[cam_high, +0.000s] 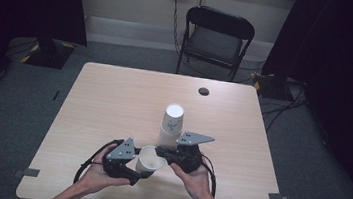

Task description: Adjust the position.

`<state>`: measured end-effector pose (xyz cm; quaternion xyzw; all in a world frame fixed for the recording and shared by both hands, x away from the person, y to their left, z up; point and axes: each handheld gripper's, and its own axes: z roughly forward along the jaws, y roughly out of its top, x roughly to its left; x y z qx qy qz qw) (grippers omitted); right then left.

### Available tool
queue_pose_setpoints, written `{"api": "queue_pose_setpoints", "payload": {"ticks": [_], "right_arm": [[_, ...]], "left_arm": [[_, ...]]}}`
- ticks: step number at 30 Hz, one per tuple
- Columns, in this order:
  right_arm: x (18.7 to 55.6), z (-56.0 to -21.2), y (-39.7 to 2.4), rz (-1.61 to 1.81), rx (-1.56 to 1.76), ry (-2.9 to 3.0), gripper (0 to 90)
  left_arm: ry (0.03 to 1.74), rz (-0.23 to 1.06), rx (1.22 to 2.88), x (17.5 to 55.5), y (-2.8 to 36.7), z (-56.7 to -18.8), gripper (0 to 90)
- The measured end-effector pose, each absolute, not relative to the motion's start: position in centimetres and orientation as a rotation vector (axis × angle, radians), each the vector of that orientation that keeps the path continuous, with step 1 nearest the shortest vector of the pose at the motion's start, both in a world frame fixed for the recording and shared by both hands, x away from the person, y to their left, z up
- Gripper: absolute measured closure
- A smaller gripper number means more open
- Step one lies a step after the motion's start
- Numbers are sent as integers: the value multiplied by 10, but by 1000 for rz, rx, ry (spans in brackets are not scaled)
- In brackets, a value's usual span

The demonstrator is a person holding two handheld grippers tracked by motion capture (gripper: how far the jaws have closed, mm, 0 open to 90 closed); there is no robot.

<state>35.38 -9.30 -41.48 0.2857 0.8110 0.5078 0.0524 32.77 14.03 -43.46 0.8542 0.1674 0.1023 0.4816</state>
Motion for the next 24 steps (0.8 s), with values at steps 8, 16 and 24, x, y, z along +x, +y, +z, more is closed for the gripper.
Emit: {"api": "queue_pose_setpoints", "payload": {"ticks": [8,16,24], "right_arm": [[355,-418,-89,1510,907,2478,878],[356,-417,-88,1531,936,2475,878],[358,-416,-87,1548,981,2490,879]], "left_arm": [[420,281,2037,327,142,-430,199],[413,326,2047,324,137,-430,201],[383,395,2087,322,133,-431,196]]}}
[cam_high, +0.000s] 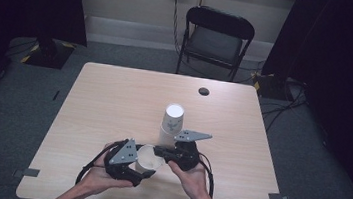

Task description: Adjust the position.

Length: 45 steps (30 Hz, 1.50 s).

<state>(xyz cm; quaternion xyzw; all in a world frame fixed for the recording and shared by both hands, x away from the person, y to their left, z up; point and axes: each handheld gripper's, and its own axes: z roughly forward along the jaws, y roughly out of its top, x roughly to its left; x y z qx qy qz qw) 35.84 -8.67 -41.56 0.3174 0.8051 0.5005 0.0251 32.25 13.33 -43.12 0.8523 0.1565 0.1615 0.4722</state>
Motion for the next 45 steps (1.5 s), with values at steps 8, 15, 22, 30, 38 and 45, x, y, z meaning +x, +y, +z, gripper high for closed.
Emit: {"api": "queue_pose_setpoints", "payload": {"ticks": [8,15,22,30,38,45], "right_arm": [[356,-416,-82,1546,988,2514,879],[355,-415,-82,1540,1001,2508,878],[356,-416,-82,1527,997,2510,847],[355,-418,-82,1531,939,2487,717],[357,-416,-87,1524,918,2461,673],[357,-412,-95,1556,899,2433,664]], "left_arm": [[387,417,2082,321,133,-432,207],[386,426,2084,320,133,-431,243],[391,422,2086,320,132,-431,270],[418,403,2071,322,135,-430,286],[488,334,2015,329,140,-431,292],[523,321,2008,335,146,-432,299]]}}
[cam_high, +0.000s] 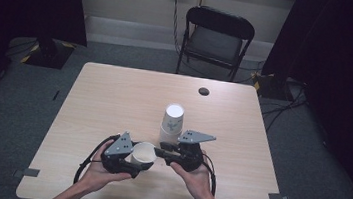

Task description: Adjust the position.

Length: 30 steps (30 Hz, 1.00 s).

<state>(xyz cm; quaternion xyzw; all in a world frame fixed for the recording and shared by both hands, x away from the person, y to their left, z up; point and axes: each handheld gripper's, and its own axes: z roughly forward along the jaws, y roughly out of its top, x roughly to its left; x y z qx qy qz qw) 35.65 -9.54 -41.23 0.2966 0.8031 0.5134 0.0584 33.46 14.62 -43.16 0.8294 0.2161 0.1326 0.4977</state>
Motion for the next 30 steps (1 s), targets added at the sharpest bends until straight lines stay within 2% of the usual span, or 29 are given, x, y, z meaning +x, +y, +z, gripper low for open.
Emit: {"api": "queue_pose_setpoints", "payload": {"ticks": [16,30], "right_arm": [[352,-407,-113,1543,895,2392,650],[352,-425,-133,1400,958,2379,519]], "left_arm": [[614,337,1958,338,168,-430,305],[700,436,1863,350,195,-412,312]]}}
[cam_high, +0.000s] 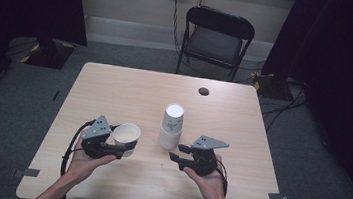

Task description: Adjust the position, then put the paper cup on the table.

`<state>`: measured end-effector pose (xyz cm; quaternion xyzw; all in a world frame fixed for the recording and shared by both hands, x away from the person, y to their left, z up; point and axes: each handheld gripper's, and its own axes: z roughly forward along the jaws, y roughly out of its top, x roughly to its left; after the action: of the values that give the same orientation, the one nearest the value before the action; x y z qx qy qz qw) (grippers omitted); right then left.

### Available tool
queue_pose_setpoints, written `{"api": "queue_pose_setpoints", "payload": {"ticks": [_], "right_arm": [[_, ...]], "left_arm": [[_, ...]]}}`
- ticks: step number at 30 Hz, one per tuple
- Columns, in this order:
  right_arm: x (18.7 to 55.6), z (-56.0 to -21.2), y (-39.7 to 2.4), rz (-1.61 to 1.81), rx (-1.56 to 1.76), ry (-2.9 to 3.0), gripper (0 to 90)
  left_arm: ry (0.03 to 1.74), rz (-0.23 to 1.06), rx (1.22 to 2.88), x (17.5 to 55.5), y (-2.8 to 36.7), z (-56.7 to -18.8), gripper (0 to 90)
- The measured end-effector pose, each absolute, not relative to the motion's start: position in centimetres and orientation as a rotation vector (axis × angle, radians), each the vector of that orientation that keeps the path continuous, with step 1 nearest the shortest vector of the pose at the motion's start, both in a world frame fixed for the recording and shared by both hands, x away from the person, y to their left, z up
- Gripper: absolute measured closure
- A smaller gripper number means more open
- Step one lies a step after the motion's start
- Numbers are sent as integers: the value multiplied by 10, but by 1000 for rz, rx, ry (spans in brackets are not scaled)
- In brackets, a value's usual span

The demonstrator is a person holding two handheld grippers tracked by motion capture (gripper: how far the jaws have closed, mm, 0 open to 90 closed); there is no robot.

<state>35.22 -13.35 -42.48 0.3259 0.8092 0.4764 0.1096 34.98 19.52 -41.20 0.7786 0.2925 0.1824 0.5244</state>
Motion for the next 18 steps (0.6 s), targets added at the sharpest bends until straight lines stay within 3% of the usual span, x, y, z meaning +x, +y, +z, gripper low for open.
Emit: {"api": "queue_pose_setpoints", "payload": {"ticks": [18], "right_arm": [[351,-451,-203,1224,1114,2275,330]], "left_arm": [[808,463,1873,370,217,-423,319]]}}
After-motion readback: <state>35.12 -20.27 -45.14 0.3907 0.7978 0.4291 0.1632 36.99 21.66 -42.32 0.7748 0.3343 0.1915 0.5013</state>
